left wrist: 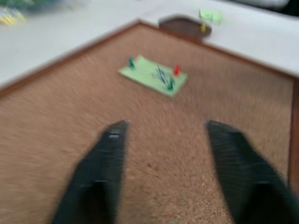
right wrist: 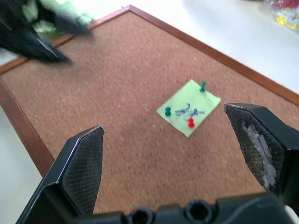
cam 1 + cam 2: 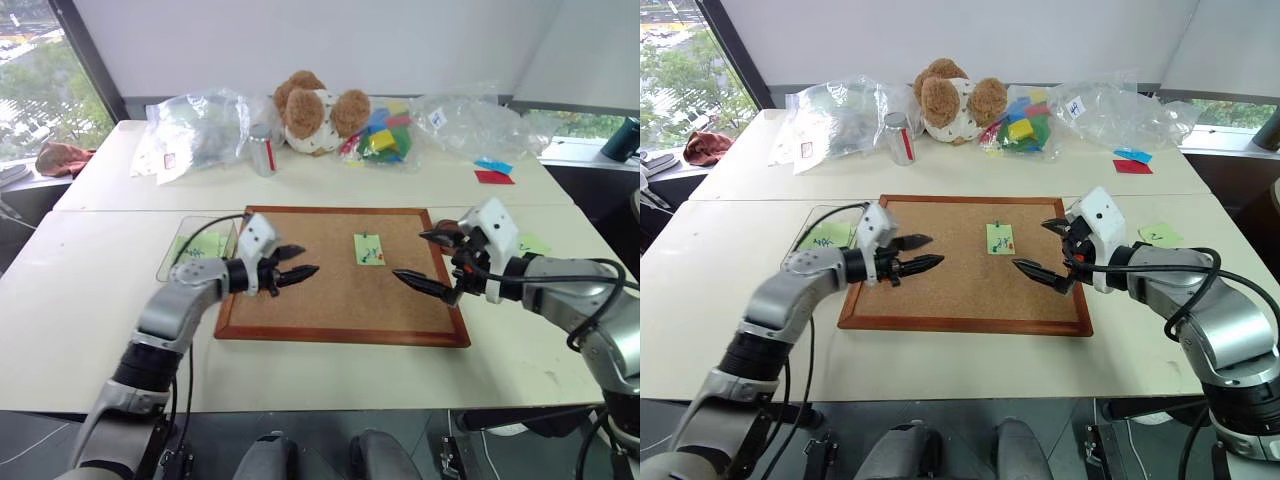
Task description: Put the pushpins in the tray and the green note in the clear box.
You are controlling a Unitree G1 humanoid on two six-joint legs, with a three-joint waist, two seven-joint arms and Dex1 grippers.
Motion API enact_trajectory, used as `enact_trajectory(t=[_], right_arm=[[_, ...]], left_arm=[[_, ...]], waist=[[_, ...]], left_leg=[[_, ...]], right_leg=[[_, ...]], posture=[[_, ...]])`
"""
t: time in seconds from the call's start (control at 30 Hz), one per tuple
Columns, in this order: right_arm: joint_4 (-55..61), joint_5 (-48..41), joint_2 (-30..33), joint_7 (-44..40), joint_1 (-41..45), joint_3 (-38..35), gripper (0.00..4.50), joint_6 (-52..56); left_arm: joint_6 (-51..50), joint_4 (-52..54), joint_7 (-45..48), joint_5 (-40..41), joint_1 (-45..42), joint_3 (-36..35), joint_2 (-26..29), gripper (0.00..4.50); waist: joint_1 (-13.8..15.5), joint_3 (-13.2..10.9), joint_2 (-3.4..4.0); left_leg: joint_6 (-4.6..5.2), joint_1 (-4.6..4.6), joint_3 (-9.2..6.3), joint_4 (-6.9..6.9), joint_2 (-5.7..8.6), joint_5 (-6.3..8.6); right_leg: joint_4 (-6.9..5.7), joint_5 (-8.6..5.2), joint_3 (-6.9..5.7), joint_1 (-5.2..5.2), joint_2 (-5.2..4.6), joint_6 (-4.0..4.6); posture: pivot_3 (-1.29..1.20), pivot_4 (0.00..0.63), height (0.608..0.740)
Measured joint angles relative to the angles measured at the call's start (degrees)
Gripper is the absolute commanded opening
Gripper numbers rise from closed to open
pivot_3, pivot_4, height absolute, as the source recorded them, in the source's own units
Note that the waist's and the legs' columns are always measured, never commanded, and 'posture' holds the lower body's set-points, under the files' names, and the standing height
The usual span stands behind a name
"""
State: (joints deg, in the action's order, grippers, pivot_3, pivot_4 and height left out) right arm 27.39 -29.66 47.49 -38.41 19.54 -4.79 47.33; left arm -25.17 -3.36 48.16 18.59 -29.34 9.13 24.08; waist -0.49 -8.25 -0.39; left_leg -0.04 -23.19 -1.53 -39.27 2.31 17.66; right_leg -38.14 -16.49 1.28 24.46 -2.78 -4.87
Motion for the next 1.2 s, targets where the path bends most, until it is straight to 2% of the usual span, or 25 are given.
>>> enact_trajectory(t=[0.07, 0.23, 0.47, 0.57, 0.63, 0.9, 1.2], right_arm=[[-1.1, 0.2, -1.6, 0.7, 0.8, 0.2, 4.50, 0.0], [-7.9, 3.4, -7.5, 5.6, 7.3, 4.6, 4.50, 1.2], [-24.5, 10.1, -15.7, 10.2, 17.9, 10.4, 4.50, 1.9], [-33.0, 12.8, -18.7, 10.4, 21.8, 12.1, 3.66, -0.9], [-38.1, 14.4, -20.1, 9.8, 23.4, 13.1, 2.70, -3.1], [-51.6, 18.3, -24.1, 7.7, 27.5, 13.2, 2.70, -11.1], [-60.6, 20.7, -26.7, 6.5, 29.6, 12.9, 2.70, -16.6]], left_arm=[[1.5, -1.6, -1.0, -1.3, -0.3, 0.4, -1.7, 0.04], [5.0, -8.0, -3.5, -5.0, -0.7, 2.3, -6.5, 0.04], [8.8, -12.4, -4.4, -8.0, -1.0, 3.1, -8.1, 0.04], [9.3, -12.8, -4.6, -8.3, -1.1, 3.0, -8.5, 0.00], [9.3, -12.8, -4.9, -8.5, -1.1, 3.0, -8.7, 0.00], [9.3, -11.9, -6.0, -9.1, -0.5, 3.0, -8.7, 0.00], [9.1, -10.4, -7.3, -10.1, 0.5, 3.0, -8.9, 0.00]], waist=[[0.0, 0.0, 0.00], [-0.3, 0.0, -0.03], [-0.2, 0.0, -0.03], [-0.1, 0.0, -0.02], [-0.1, 0.1, -0.01], [-0.4, 0.1, 0.00], [-0.5, 0.1, 0.00]], left_leg=[[0.00, 0.00, 0.00, 0.00, 0.00, 0.00], [-0.07, 0.05, 0.03, -0.02, 0.00, -0.05], [-0.26, 0.04, 0.05, -0.02, 0.00, -0.16], [-0.28, 0.05, 0.04, -0.02, 0.01, -0.17], [-0.28, 0.04, 0.04, -0.02, 0.01, -0.17], [-0.30, 0.07, 0.04, -0.02, 0.01, -0.18], [-0.31, 0.07, 0.03, -0.01, 0.00, -0.18]], right_leg=[[-0.01, 0.00, 0.01, 0.00, 0.00, 0.00], [-0.08, 0.00, 0.03, 0.00, 0.02, 0.00], [-0.08, 0.00, 0.03, 0.02, 0.01, 0.00], [-0.10, 0.00, 0.01, 0.02, 0.01, 0.00], [-0.11, 0.00, 0.00, 0.02, 0.01, 0.00], [-0.13, 0.00, 0.00, 0.02, 0.01, 0.00], [-0.14, 0.00, 0.00, 0.03, 0.02, 0.00]], posture=[[0.00, 0.150, 0.740], [0.00, 0.150, 0.740], [0.00, 0.150, 0.740], [0.00, 0.150, 0.740], [0.00, 0.150, 0.740], [0.00, 0.150, 0.740], [0.00, 0.150, 0.740]])
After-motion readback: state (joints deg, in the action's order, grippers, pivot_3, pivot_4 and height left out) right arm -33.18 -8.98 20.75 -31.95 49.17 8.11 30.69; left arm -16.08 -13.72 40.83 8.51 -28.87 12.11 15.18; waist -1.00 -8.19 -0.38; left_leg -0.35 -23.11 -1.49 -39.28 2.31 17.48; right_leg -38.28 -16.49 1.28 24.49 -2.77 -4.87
